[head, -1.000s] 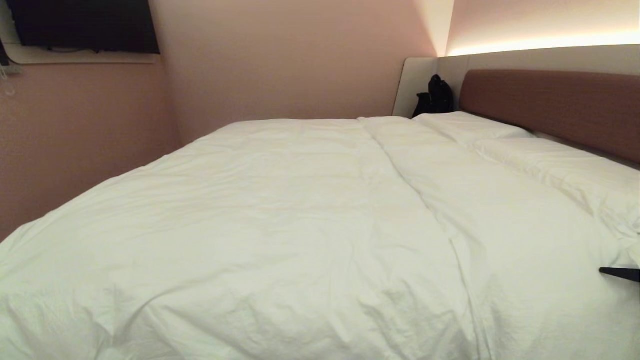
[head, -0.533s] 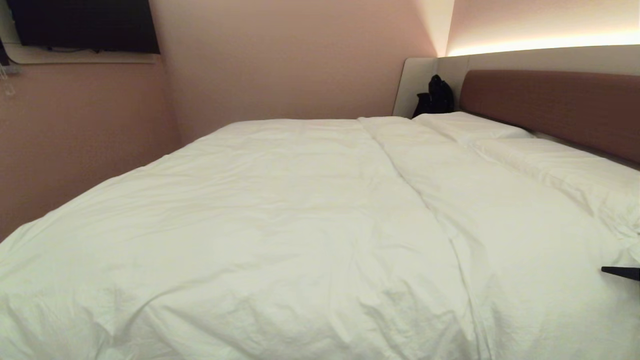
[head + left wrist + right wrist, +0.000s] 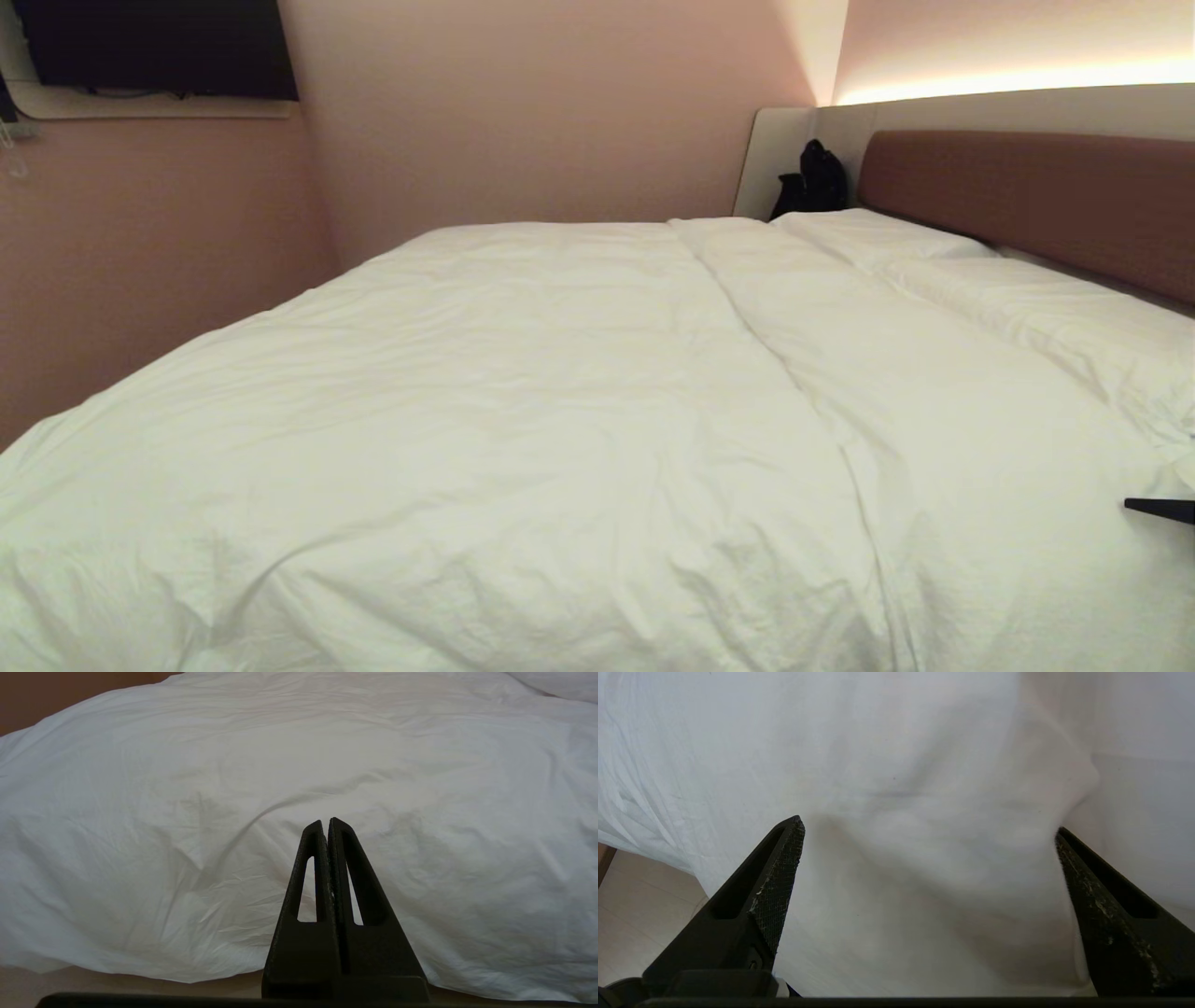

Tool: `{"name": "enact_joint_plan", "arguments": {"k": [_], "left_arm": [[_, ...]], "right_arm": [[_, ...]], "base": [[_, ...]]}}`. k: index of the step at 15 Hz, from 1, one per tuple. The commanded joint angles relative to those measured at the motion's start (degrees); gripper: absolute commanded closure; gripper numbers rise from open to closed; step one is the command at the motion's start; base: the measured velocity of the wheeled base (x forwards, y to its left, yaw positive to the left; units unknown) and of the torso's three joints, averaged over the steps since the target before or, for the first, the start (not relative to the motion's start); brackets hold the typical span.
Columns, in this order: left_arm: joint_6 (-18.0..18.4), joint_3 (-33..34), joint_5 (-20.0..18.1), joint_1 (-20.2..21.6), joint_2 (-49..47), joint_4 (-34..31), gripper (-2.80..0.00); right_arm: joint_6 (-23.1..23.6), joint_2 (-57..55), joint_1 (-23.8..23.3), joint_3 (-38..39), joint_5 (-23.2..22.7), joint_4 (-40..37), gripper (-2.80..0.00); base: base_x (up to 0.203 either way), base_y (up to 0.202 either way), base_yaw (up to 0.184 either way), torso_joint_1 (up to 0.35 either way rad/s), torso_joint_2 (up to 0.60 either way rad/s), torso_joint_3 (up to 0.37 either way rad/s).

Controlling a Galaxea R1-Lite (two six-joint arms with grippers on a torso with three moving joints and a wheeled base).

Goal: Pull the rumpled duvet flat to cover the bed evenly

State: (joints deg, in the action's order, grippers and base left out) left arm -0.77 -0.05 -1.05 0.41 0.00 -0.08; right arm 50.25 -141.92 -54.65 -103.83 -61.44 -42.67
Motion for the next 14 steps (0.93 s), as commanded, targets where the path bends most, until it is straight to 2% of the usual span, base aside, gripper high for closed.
{"name": "enact_joint_plan", "arguments": {"k": [1,2,3,4,14], "left_arm": [[-0.02,-0.04,-0.01,0.02,0.00,-0.01,0.00],[-0.02,0.05,-0.01,0.02,0.00,-0.01,0.00],[-0.02,0.05,-0.01,0.02,0.00,-0.01,0.00],[-0.02,0.02,-0.01,0.02,0.00,-0.01,0.00],[-0.02,0.05,-0.01,0.02,0.00,-0.01,0.00]], "right_arm": [[0.29,-0.20,0.07,-0.06,-0.35,-0.22,-2.80],[0.29,-0.31,0.07,-0.06,-0.35,-0.22,-2.80],[0.29,-0.34,0.04,-0.06,-0.35,-0.22,-0.43],[0.24,-0.20,0.07,-0.06,-0.35,-0.22,0.00],[0.20,-0.46,0.07,-0.15,-0.35,-0.22,0.00]], "base": [[0.000,0.000,0.000,0.000,0.00,0.000],[0.000,0.000,0.000,0.000,0.00,0.000],[0.000,0.000,0.000,0.000,0.00,0.000],[0.000,0.000,0.000,0.000,0.00,0.000],[0.000,0.000,0.000,0.000,0.00,0.000]]}}
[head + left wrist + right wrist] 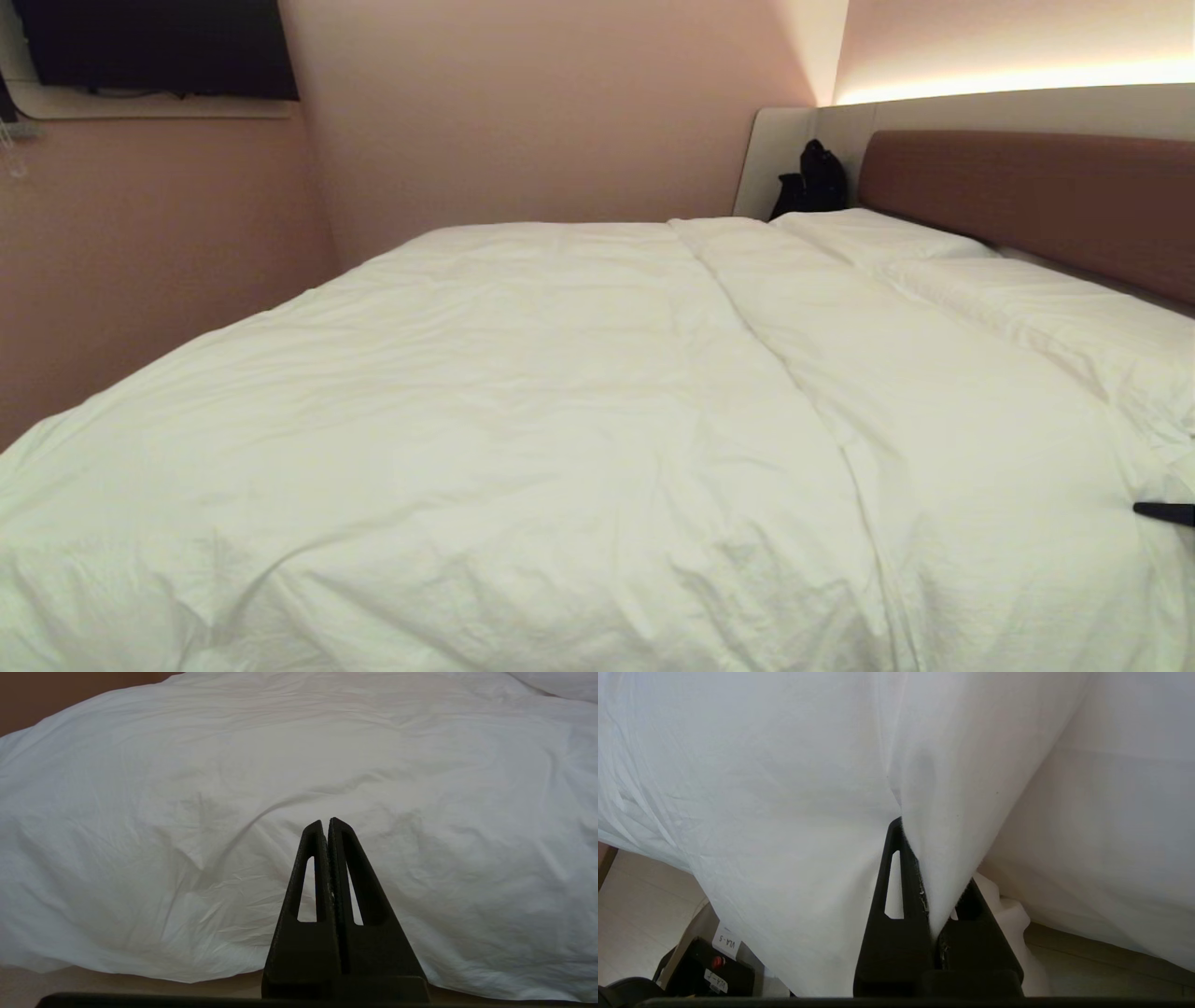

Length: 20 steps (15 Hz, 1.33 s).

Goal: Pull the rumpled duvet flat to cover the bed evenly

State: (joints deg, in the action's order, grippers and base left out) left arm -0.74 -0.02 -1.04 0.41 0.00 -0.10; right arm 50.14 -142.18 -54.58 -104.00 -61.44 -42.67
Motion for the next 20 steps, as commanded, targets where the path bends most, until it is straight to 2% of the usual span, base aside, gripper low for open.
{"name": "enact_joint_plan", "arguments": {"k": [1,8,20], "left_arm": [[-0.06,0.02,-0.02,0.02,0.00,0.01,0.00],[-0.06,0.02,-0.02,0.02,0.00,0.01,0.00],[-0.06,-0.06,-0.02,0.02,0.00,0.01,0.00]], "right_arm": [[0.31,-0.20,0.00,0.02,-0.34,-0.22,0.00],[0.32,0.33,-0.27,0.11,-0.34,-1.99,0.00],[0.40,1.64,-3.68,0.29,-0.17,-6.20,0.00]], "base": [[0.000,0.000,0.000,0.000,0.00,0.000],[0.000,0.000,0.000,0.000,0.00,0.000],[0.000,0.000,0.000,0.000,0.00,0.000]]}}
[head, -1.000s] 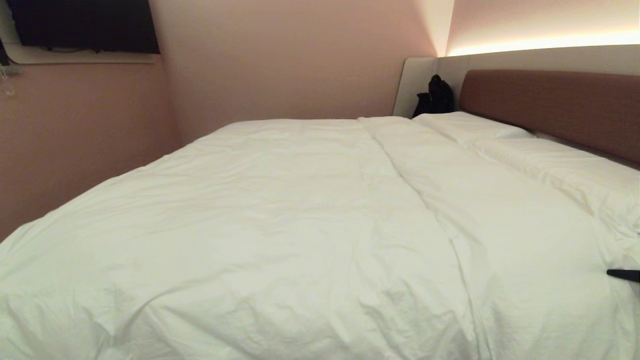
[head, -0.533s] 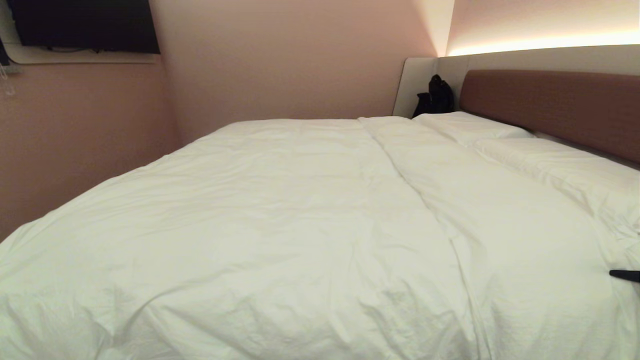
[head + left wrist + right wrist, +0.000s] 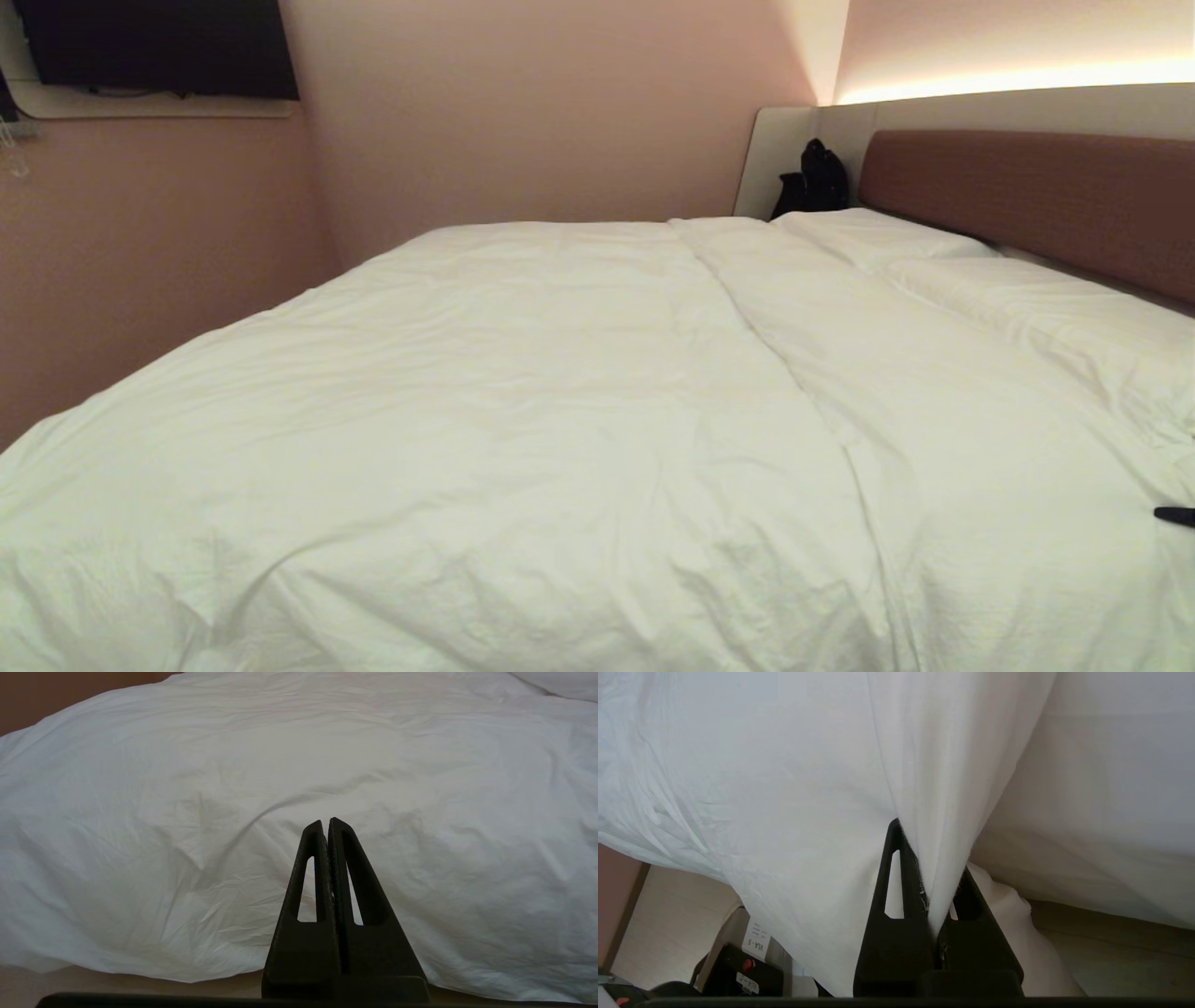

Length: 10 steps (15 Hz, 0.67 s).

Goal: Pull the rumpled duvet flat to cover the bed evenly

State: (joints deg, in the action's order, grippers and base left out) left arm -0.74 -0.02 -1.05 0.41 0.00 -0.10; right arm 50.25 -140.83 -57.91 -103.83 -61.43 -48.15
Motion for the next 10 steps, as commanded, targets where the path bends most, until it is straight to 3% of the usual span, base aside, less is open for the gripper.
{"name": "enact_joint_plan", "arguments": {"k": [1,10], "left_arm": [[-0.05,0.02,-0.01,0.02,0.00,0.01,0.00],[-0.05,0.02,-0.01,0.02,0.00,0.01,0.00]], "right_arm": [[0.29,0.29,-0.37,0.20,-0.18,-0.71,0.00],[0.55,0.02,-0.80,0.03,0.08,-1.33,0.00]], "base": [[0.000,0.000,0.000,0.000,0.00,0.000],[0.000,0.000,0.000,0.000,0.00,0.000]]}}
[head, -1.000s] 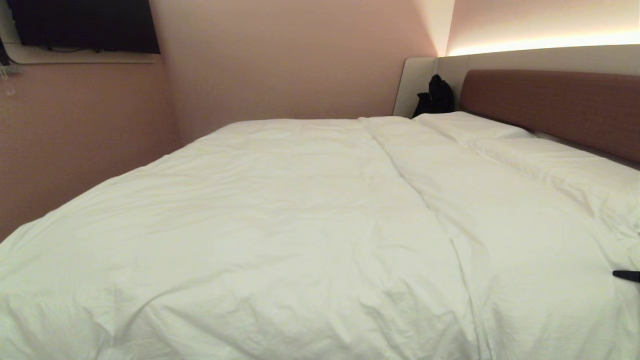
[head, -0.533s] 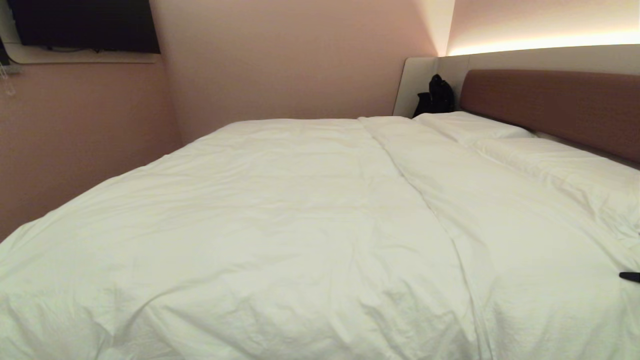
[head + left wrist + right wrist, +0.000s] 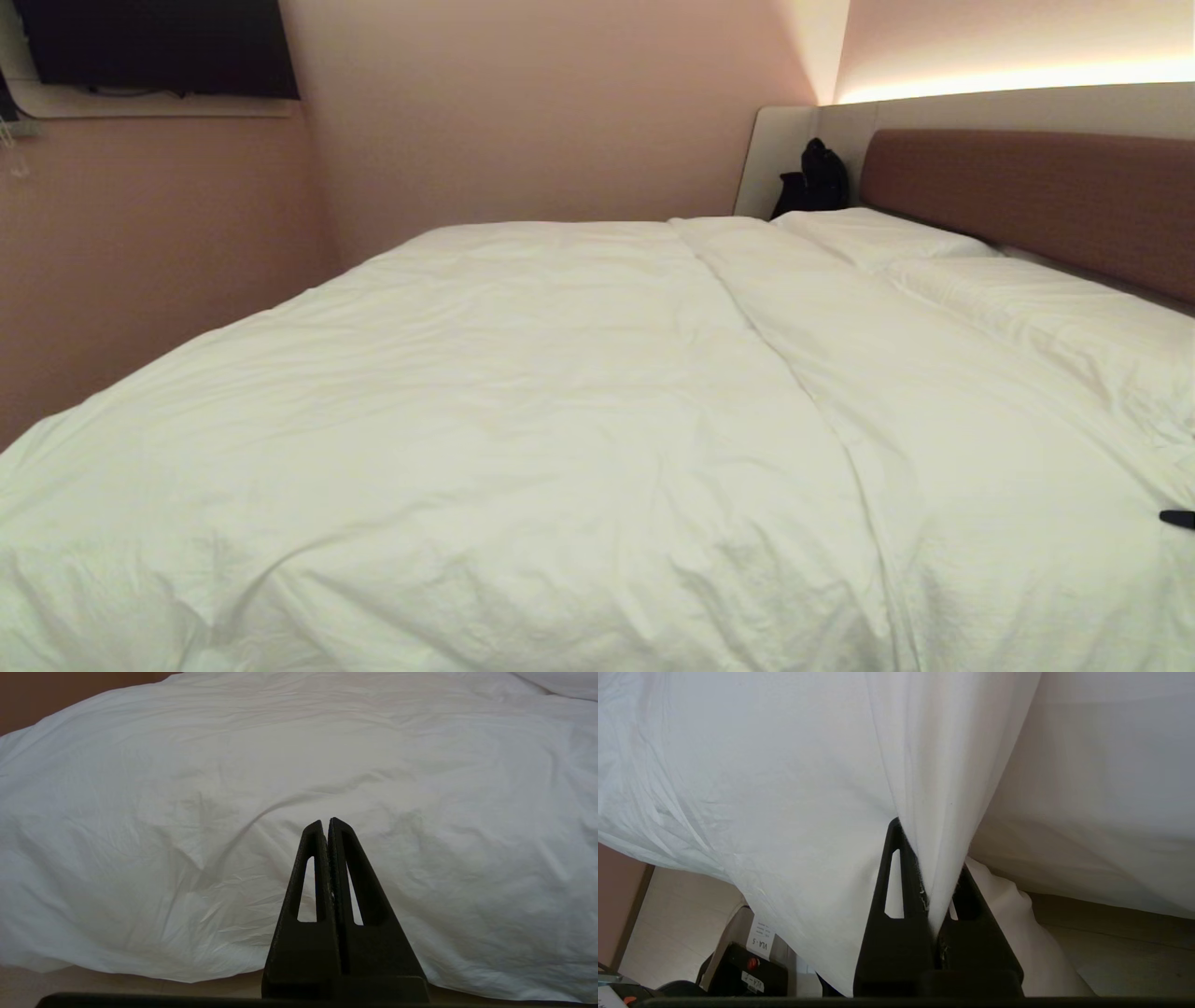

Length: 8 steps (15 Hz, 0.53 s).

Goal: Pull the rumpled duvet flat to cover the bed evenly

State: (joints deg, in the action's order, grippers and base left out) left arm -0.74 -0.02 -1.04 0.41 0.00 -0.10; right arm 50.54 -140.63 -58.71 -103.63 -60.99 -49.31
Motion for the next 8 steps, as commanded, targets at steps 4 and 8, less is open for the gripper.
{"name": "enact_joint_plan", "arguments": {"k": [4,8], "left_arm": [[-0.05,-0.06,-0.02,0.02,0.00,0.01,0.00],[-0.05,0.02,-0.02,0.02,0.00,0.01,0.00]], "right_arm": [[0.26,-0.55,0.00,-0.39,-0.28,0.18,-2.80],[0.26,-0.26,0.09,-0.26,-0.09,0.00,-2.80]], "base": [[0.000,0.000,0.000,0.000,0.00,0.000],[0.000,0.000,0.000,0.000,0.00,0.000]]}}
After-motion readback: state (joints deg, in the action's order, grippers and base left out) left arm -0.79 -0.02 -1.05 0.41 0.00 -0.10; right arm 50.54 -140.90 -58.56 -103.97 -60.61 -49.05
